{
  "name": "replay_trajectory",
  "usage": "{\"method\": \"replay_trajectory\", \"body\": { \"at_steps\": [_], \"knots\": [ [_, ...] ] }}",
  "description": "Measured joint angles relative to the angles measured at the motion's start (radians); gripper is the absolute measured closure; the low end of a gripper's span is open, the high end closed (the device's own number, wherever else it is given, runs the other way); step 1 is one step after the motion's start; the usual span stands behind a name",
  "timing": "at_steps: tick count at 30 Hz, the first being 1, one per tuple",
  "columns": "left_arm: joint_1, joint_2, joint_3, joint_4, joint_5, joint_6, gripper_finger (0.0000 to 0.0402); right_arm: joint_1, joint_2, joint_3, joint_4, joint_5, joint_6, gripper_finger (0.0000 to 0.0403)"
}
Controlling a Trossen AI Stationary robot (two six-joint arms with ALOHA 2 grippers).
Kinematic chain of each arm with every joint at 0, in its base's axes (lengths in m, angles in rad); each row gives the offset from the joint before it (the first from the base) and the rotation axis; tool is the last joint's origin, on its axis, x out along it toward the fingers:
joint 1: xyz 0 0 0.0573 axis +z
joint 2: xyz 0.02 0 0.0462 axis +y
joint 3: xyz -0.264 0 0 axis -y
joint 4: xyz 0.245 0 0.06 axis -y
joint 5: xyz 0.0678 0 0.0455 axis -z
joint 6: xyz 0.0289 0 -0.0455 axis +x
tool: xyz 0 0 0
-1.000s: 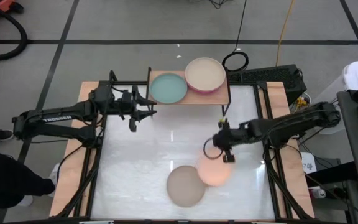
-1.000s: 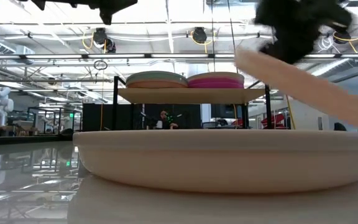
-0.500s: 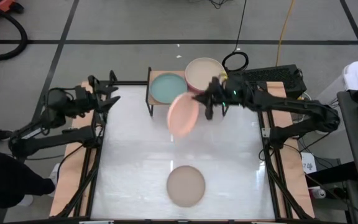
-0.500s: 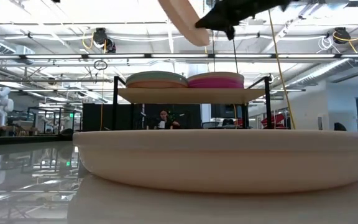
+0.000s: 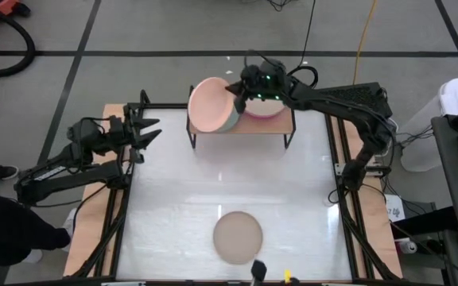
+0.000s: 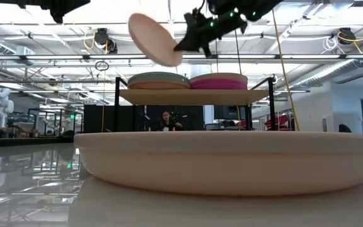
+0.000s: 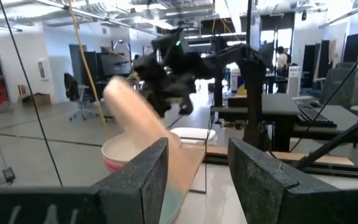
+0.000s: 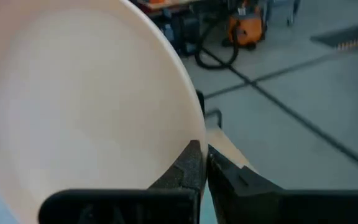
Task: Place and stack plates onto a shelf
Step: Stack the light yellow plate on top of the green plate on the shelf, then stack the gray plate on top of the light yellow plate on the shelf
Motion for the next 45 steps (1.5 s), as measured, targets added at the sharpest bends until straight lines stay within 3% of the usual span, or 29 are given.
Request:
{"method": "replay_trajectory", "body": {
  "at_steps": [6, 16, 24, 32, 36, 41, 45],
  "knots": [
    [0.000, -0.001, 0.000, 0.005, 0.000, -0.004, 0.0229, -0.052, 0.036, 0.002, -0.032, -0.005, 0.077, 0.0400],
    [0.000, -0.001, -0.001, 0.005, 0.000, -0.004, 0.0229, -0.066, 0.043, 0.003, -0.072, -0.005, 0.068, 0.0386],
    [0.000, -0.001, -0.001, 0.006, 0.000, -0.012, 0.0229, -0.059, 0.044, 0.003, -0.154, 0.060, -0.001, 0.0326],
    [-0.009, 0.021, 0.000, -0.004, 0.007, -0.046, 0.0229, -0.020, 0.015, 0.003, -0.114, 0.071, -0.051, 0.0256],
    [-0.058, 0.100, 0.000, -0.047, 0.028, -0.042, 0.0229, 0.013, -0.054, 0.003, -0.112, 0.022, -0.132, 0.0244],
    [-0.184, 0.301, 0.000, -0.061, 0.027, 0.064, 0.0229, 0.074, -0.168, 0.003, -0.109, 0.020, -0.233, 0.0246],
    [-0.332, 0.478, 0.000, -0.053, -0.047, 0.198, 0.0229, 0.123, -0.246, 0.003, -0.114, 0.020, -0.244, 0.0247]
  ]
}}
